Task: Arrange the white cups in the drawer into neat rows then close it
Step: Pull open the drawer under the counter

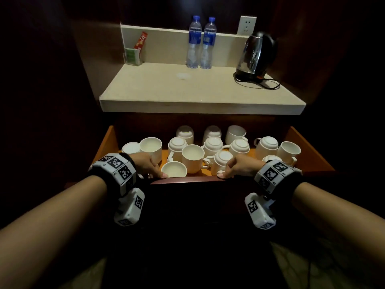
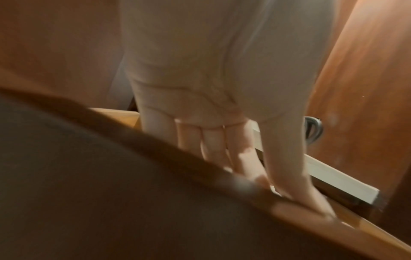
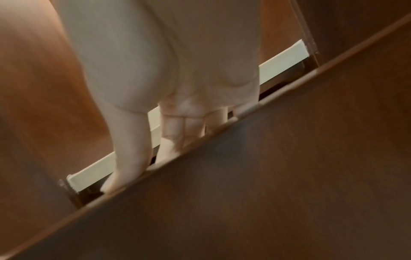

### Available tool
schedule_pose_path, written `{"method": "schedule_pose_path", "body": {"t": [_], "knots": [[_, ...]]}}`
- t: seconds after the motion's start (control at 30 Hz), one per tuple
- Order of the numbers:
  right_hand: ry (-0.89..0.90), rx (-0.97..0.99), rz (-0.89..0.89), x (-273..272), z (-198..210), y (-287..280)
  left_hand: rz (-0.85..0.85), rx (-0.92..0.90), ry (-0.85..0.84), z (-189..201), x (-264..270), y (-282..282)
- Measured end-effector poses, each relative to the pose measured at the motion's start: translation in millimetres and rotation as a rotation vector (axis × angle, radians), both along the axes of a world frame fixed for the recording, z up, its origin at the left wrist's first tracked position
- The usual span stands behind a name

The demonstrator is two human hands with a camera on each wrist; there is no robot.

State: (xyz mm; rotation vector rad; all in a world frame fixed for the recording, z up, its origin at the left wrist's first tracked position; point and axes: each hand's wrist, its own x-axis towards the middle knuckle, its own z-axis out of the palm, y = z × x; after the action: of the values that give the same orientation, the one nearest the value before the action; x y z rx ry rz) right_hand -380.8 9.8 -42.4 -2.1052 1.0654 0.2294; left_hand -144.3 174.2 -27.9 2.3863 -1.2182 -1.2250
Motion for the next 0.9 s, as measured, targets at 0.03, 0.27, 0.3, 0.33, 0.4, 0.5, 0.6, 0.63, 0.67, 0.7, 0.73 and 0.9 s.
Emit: {"method": "schedule_pose_path", "body": {"t": [0.03,0.27,0.3,0.33,0.4,0.5,0.6,0.63,0.67,0.7,0.73,0.9], "knots": [[-0.004,0.005,0.007,-2.5,0.3,3.0,-0.007,0.01,0.009,1.1,-2.7,1.5],[0.045,0.016,0.045,-14.7,3.2,16.3,-0.044,0.11,0.081,5.6,-13.9,11.0],[0.049,0.021,0.054,-17.1,2.3,17.6,-0.05,0.132,0.089,5.7,-15.3,12.6],[0.058,0.023,0.064,-18.4,1.8,18.6,-0.057,0.151,0.097,5.7,-16.0,13.8],[0.079,0.014,0.08,-19.5,2.2,19.9,-0.058,0.161,0.109,6.4,-16.6,14.7],[0.105,0.01,0.093,-17.8,6.4,20.5,-0.052,0.171,0.101,8.2,-17.3,13.8],[0.17,0.048,0.118,-11.9,13.7,20.5,-0.038,0.159,0.106,8.8,-15.4,11.1],[0.201,0.052,0.132,-7.9,17.2,20.2,-0.028,0.145,0.112,9.7,-13.9,9.9],[0.233,0.049,0.145,-2.8,20.9,19.6,-0.008,0.122,0.115,10.5,-12.1,8.0],[0.255,0.05,0.153,3.0,24.5,18.5,0.023,0.086,0.11,11.3,-9.3,5.9],[0.26,0.054,0.152,9.1,28.2,16.3,0.053,0.046,0.096,12.8,-6.0,3.3],[0.169,0.039,0.103,35.7,48.4,-1.4,0.176,-0.095,0.074,24.1,11.4,-8.8]]}}
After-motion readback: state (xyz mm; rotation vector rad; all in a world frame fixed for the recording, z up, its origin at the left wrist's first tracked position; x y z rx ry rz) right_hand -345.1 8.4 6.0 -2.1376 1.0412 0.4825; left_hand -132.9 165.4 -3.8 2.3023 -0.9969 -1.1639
